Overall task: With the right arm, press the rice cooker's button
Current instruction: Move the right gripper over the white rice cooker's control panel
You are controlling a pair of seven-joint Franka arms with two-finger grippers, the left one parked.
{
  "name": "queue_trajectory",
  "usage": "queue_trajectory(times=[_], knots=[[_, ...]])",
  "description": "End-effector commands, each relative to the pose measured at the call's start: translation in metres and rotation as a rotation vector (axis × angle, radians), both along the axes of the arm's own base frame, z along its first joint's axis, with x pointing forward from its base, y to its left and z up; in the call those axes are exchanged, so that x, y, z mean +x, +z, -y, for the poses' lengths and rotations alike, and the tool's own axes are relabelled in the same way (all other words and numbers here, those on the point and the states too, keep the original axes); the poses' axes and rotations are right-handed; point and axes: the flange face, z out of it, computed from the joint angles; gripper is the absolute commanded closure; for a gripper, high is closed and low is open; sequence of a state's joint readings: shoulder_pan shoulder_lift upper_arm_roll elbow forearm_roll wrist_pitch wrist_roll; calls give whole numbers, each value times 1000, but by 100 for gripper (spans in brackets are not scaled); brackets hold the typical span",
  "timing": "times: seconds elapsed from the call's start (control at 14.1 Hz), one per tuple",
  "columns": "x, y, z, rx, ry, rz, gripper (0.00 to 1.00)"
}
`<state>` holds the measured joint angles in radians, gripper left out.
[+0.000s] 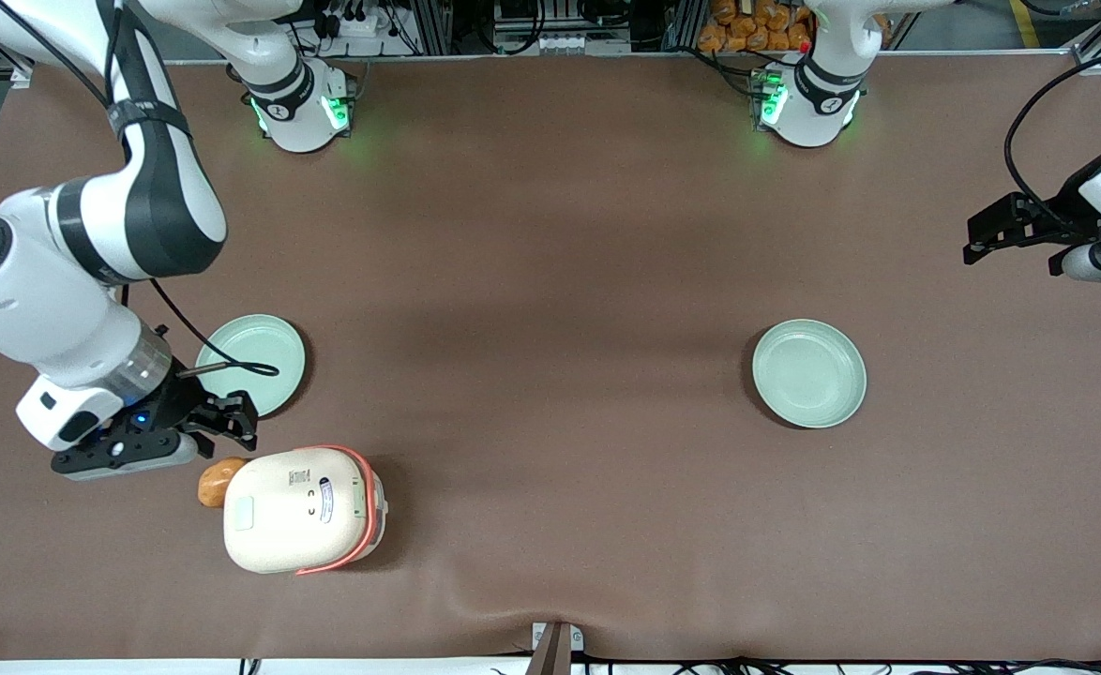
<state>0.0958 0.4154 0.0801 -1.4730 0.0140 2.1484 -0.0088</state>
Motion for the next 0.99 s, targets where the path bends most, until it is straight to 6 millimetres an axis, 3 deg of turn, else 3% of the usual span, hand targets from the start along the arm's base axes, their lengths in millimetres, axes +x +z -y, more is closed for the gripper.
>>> queue_trajectory(times=[0.0,0.21,0.5,0.92], knots=[[14,-17,-3,-21,25,50,100],[25,-40,2,-22,27,80,100],[37,-59,26,-32,45,120,100],[44,-74,26,-28,44,151,100]])
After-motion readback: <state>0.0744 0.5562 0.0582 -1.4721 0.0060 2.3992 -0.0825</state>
